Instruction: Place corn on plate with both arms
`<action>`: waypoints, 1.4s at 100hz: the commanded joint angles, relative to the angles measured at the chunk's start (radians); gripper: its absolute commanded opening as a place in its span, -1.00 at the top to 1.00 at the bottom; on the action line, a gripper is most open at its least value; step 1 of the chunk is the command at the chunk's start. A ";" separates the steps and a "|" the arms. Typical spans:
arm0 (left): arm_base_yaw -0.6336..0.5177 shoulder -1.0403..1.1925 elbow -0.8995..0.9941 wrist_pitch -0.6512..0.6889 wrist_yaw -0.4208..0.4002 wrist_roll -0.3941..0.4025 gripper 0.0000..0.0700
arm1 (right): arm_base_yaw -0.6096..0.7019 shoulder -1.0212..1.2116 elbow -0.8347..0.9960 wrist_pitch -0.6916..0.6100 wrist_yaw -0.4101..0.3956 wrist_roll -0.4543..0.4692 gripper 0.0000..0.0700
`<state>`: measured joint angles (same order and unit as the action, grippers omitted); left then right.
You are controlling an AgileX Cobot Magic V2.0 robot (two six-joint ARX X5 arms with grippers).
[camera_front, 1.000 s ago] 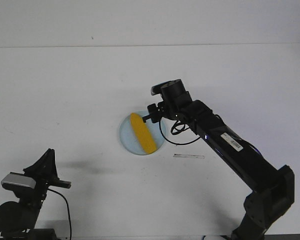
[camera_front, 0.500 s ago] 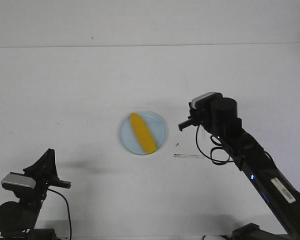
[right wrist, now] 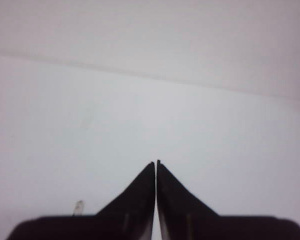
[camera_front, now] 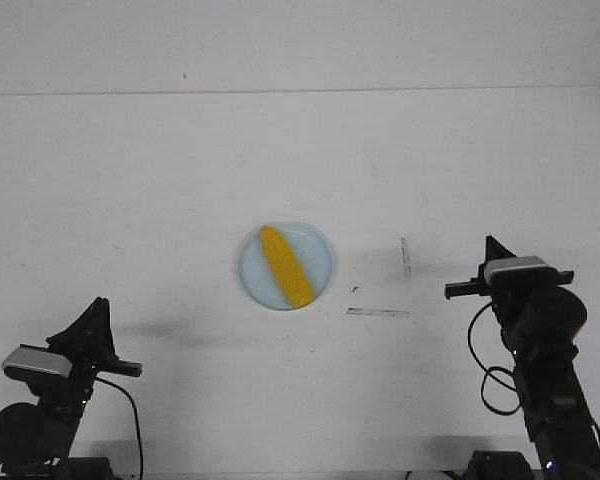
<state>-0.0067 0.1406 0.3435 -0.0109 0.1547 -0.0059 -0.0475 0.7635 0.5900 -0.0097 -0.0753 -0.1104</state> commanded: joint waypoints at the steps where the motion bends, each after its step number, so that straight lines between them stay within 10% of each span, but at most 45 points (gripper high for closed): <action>1: 0.001 -0.003 0.008 0.011 -0.002 0.014 1.00 | -0.001 -0.050 -0.037 0.051 -0.003 0.073 0.99; 26: 0.001 -0.003 0.008 0.011 -0.002 0.014 1.00 | 0.000 -0.248 -0.120 0.058 -0.002 0.200 0.99; 140: 0.001 -0.003 0.008 0.011 -0.011 0.014 1.00 | 0.000 -0.469 -0.120 -0.012 -0.002 0.200 0.99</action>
<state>-0.0071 0.1406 0.3435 -0.0113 0.1543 -0.0055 -0.0471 0.2951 0.4698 -0.0330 -0.0772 0.0795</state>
